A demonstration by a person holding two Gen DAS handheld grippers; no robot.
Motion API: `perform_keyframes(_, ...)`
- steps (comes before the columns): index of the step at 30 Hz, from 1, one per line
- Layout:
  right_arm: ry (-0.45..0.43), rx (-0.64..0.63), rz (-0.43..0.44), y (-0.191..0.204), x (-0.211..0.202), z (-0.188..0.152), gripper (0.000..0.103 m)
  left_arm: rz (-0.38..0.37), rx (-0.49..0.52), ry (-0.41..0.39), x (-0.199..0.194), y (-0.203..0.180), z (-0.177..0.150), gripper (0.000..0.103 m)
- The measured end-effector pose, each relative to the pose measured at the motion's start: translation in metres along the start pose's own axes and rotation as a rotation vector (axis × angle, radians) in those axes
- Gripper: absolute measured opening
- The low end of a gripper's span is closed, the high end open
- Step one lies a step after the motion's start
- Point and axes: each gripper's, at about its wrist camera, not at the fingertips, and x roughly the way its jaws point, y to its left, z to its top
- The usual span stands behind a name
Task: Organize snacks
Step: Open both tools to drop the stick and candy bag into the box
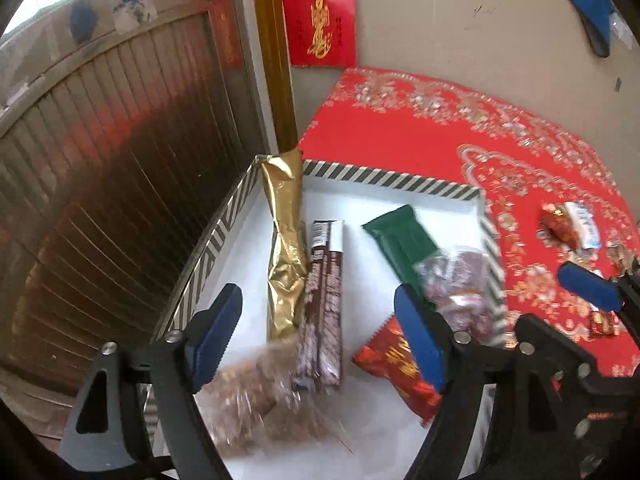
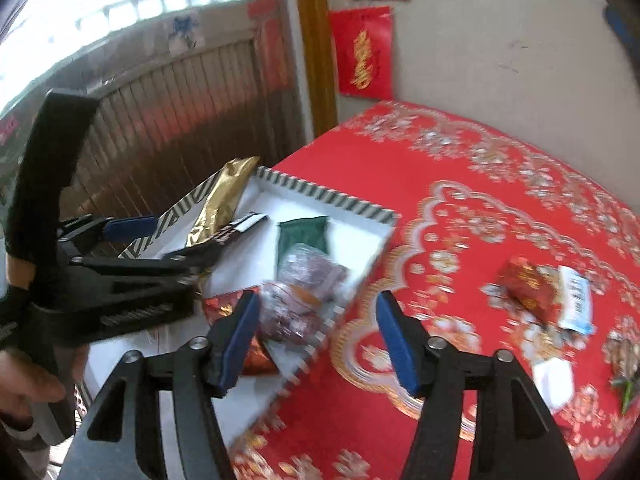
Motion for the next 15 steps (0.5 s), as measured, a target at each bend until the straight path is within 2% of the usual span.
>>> perform_keyframes(9,-0.034,0.080,-0.083,-0.053,-0.055,-0.040,0.067,-0.052,0.053,-0.119,-0.062,-0.047,-0.023,0.089)
perform_keyframes(15,-0.023,0.137,-0.154,-0.094,-0.086,-0.074,0.067,-0.123,0.098,-0.124,-0.077,-0.095,-0.041,0.089)
